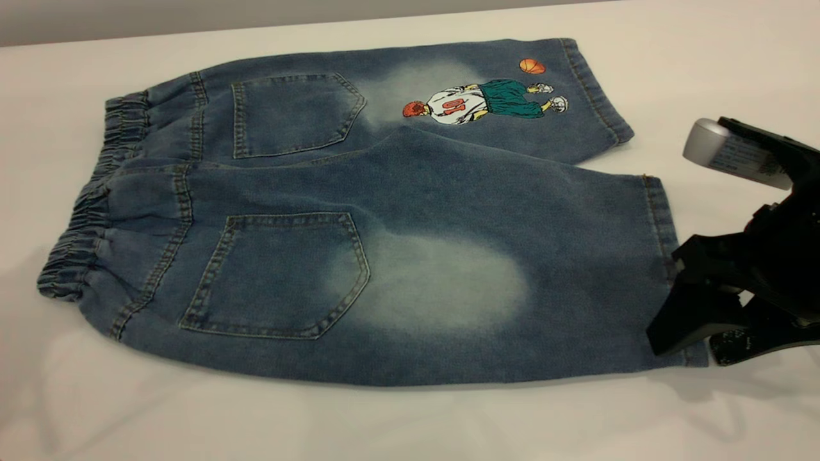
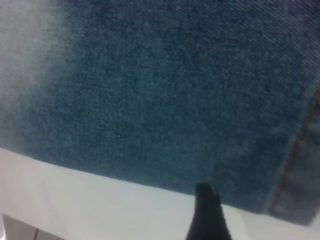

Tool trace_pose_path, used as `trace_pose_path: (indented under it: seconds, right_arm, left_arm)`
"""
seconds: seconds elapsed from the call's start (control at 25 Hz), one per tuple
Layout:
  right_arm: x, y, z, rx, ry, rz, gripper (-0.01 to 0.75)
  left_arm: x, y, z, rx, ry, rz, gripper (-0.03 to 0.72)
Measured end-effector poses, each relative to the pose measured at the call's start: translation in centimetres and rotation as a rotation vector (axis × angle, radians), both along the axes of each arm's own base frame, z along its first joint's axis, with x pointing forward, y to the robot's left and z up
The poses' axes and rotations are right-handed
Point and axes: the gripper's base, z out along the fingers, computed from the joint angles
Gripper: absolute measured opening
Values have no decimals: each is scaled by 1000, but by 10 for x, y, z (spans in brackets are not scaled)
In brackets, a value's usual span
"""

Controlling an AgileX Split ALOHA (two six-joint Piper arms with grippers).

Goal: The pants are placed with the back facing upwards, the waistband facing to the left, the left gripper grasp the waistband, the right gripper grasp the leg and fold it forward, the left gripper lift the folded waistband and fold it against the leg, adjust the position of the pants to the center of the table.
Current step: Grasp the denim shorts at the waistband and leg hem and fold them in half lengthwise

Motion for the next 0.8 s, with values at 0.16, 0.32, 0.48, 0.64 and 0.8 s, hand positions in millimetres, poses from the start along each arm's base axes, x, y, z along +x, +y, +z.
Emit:
trace_pose_path:
  seconds: [0.16, 0.32, 0.48, 0.64, 0.8]
  right_arm:
    - [-1, 5, -1, 4, -4, 16, 425]
    - [-2, 7, -5, 30, 18, 12, 423]
    - [0, 9, -4, 46, 10, 21, 407]
    - [1, 7, -5, 24, -5, 31, 315]
    - [7, 8, -3, 27, -25, 48, 140]
  left_arm:
    - [0, 0, 0, 0, 0, 0, 435]
    - [0, 0, 0, 0, 0, 0, 435]
    - [0, 0, 0, 0, 0, 0, 435]
    - [0, 0, 0, -1, 0, 0, 435]
    - [0, 0, 0, -1, 0, 0, 435]
